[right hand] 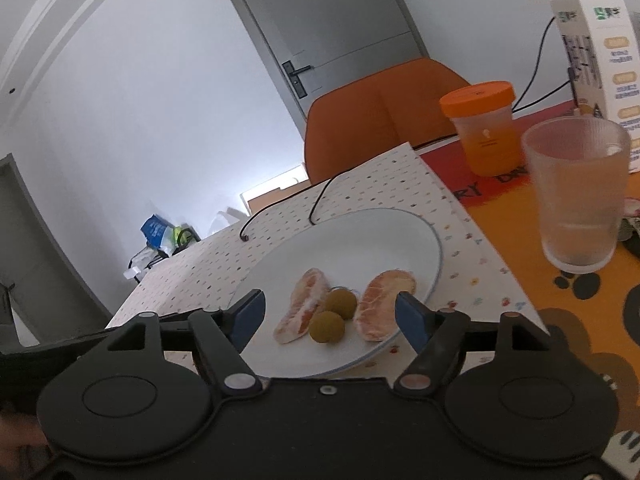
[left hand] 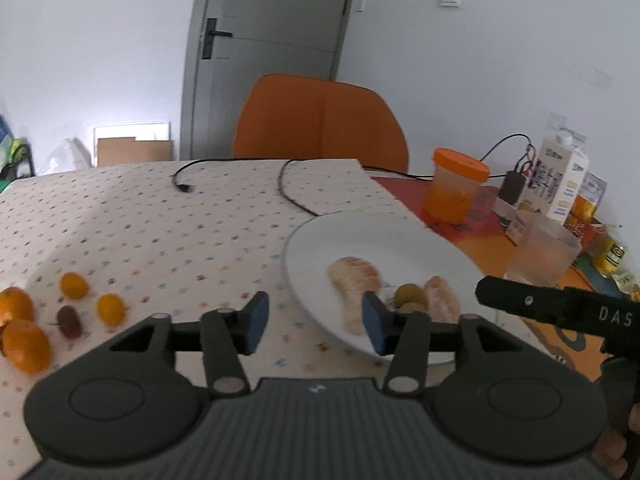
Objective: Organize fruits
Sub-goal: 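Withdraw both open tools from the plate toward the remaining oranges, then close the left gripper on a large orange while the right tool moves toward a small orange, then grasp a small orange with the right gripper while the left lifts its large orange, then carry both held oranges over to the white plate, then open both grippers to release the oranges onto the plate, then withdraw both open tools toward the dark red fruits on the cloth, then grasp a dark red fruit with the left gripper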
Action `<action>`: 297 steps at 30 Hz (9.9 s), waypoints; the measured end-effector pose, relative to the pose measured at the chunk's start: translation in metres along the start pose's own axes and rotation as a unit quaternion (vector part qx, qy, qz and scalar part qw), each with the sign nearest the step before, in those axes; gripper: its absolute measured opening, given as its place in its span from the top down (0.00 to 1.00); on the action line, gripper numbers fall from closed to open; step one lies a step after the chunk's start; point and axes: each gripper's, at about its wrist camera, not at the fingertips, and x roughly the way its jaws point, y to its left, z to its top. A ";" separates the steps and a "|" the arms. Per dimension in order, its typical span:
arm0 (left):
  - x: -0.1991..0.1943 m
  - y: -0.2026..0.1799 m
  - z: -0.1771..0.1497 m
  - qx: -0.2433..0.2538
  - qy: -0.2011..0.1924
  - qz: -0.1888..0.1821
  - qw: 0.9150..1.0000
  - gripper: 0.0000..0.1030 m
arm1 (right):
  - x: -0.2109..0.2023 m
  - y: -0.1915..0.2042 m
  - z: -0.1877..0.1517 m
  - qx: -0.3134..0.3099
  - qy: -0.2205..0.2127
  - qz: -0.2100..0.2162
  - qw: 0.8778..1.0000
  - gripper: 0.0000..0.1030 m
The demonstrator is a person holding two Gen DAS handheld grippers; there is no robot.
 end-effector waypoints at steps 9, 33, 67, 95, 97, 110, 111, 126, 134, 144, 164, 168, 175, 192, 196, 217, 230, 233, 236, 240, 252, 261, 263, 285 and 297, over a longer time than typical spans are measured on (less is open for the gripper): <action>-0.017 0.030 -0.005 -0.018 -0.005 0.026 0.999 0.33 | 0.008 0.021 -0.003 -0.016 0.010 0.010 1.000 0.25; -0.074 0.107 -0.023 -0.067 -0.011 0.081 0.994 0.25 | 0.025 0.083 -0.016 -0.056 0.033 0.032 0.997 0.15; -0.078 0.166 -0.042 -0.129 -0.016 0.108 0.986 0.35 | 0.082 0.151 -0.040 -0.122 0.099 0.090 0.984 0.23; -0.043 0.170 -0.035 -0.166 -0.012 0.117 0.979 0.66 | 0.118 0.167 -0.039 -0.160 0.126 0.098 0.974 0.41; -0.047 0.173 -0.035 -0.169 -0.014 0.117 0.978 0.66 | 0.120 0.170 -0.039 -0.164 0.126 0.100 0.973 0.41; -0.063 0.189 -0.030 -0.178 -0.031 0.109 0.977 0.66 | 0.146 0.189 -0.042 -0.176 0.144 0.108 0.968 0.54; -0.064 0.189 -0.030 -0.179 -0.032 0.109 0.977 0.66 | 0.148 0.191 -0.042 -0.177 0.145 0.107 0.968 0.54; -0.062 0.187 -0.027 -0.184 -0.040 0.118 0.975 0.66 | 0.172 0.204 -0.043 -0.196 0.155 0.108 0.962 0.62; -0.062 0.187 -0.023 -0.187 -0.047 0.120 0.974 0.66 | 0.172 0.209 -0.046 -0.217 0.160 0.105 0.957 0.79; -0.066 0.173 -0.019 -0.175 -0.051 0.109 0.977 0.66 | 0.143 0.196 -0.035 -0.204 0.138 0.099 0.964 0.79; -0.055 0.127 -0.013 -0.138 -0.042 0.078 0.986 0.66 | 0.084 0.139 -0.014 -0.156 0.085 0.068 0.982 0.79; -0.048 0.115 -0.013 -0.130 -0.037 0.070 0.988 0.67 | 0.076 0.124 -0.010 -0.145 0.076 0.057 0.985 0.79; -0.039 0.097 -0.012 -0.113 -0.027 0.055 0.992 0.66 | 0.063 0.098 -0.006 -0.125 0.062 0.037 0.990 0.79; -0.019 0.041 -0.006 -0.066 -0.015 0.009 0.998 0.66 | 0.029 0.044 -0.008 -0.087 0.045 -0.007 0.995 0.77; -0.015 0.028 -0.003 -0.052 -0.014 -0.001 0.999 0.66 | 0.023 0.036 -0.007 -0.079 0.038 -0.009 0.996 0.69; 0.008 -0.026 0.006 0.000 -0.004 -0.036 0.999 0.63 | -0.005 -0.013 -0.003 -0.014 0.007 -0.014 1.000 0.69; -0.004 0.012 0.005 -0.027 -0.004 0.016 0.999 0.44 | 0.001 -0.004 -0.005 -0.015 0.010 -0.006 1.000 0.68; -0.009 0.021 0.003 -0.031 -0.004 0.031 0.999 0.35 | 0.003 0.003 -0.005 -0.021 0.012 -0.001 1.000 0.63; -0.016 0.029 0.001 -0.032 -0.010 0.040 0.999 0.28 | 0.006 0.011 -0.005 -0.027 0.015 0.004 1.000 0.60; -0.024 0.040 0.000 -0.032 -0.014 0.049 0.998 0.21 | 0.009 0.021 -0.006 -0.037 0.020 0.010 0.999 0.55; -0.048 0.079 -0.007 -0.066 -0.022 0.090 0.994 0.15 | 0.022 0.059 -0.013 -0.066 0.031 0.035 0.997 0.35; -0.067 0.105 -0.014 -0.079 -0.030 0.116 0.990 0.10 | 0.036 0.091 -0.019 -0.090 0.047 0.056 0.993 0.07; -0.072 0.113 -0.015 -0.085 -0.033 0.118 0.989 0.09 | 0.038 0.100 -0.020 -0.100 0.046 0.057 0.992 0.04; -0.091 0.170 -0.033 -0.133 -0.025 0.124 0.983 0.09 | 0.064 0.155 -0.038 -0.132 0.077 0.079 0.985 0.00; -0.081 0.194 -0.045 -0.158 -0.023 0.123 0.979 0.21 | 0.087 0.178 -0.045 -0.150 0.091 0.092 0.980 0.00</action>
